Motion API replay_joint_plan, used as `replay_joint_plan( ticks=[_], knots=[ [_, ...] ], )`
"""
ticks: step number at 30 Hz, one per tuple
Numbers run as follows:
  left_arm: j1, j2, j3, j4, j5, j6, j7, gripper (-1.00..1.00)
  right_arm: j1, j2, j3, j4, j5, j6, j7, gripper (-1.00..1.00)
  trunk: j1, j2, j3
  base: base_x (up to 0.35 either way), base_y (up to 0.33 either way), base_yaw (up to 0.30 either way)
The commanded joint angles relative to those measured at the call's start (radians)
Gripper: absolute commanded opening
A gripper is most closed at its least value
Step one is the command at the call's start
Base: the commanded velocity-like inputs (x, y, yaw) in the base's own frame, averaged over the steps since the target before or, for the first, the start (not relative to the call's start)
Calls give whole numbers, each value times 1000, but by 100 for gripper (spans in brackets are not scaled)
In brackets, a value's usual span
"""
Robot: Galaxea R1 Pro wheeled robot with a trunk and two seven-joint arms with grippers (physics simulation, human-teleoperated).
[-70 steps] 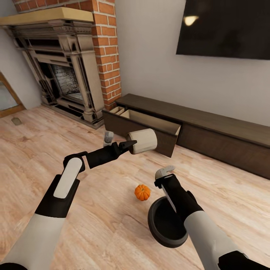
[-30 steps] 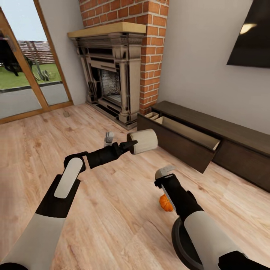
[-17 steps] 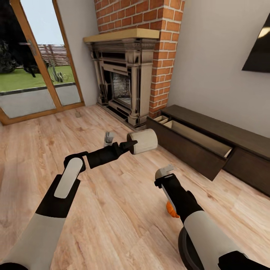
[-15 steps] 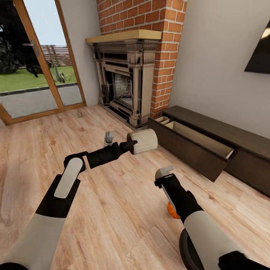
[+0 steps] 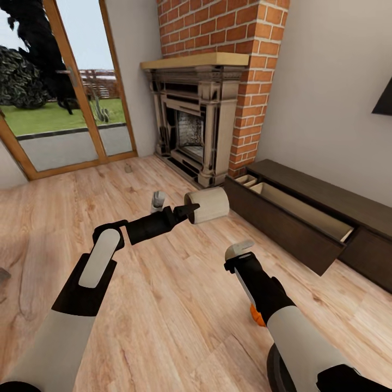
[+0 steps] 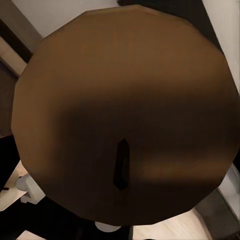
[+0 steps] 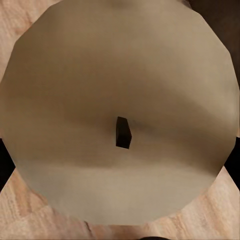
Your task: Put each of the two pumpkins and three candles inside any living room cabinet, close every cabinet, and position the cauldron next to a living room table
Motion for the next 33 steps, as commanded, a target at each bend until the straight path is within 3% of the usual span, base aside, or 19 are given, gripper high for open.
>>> replay_joint_plan(
  ticks=[1,20,30,33],
  knots=[
    [0,0,0,0,-3,-1,-2,-100,0,0,0,0,-1,0,0,-100,-4,7,3,0,0,4],
    [0,-1,0,1,-4,-1,-1,-100,0,0,0,6,-1,0,2,-100,-77,140,82,0,0,-56],
    [0,0,0,0,-3,-1,-3,-100,0,0,0,11,-1,-2,3,-100,-115,210,114,0,0,-3],
    [0,1,0,1,-2,-1,-6,-100,0,1,1,4,-1,-3,2,-100,-115,210,114,0,0,12]
  ],
)
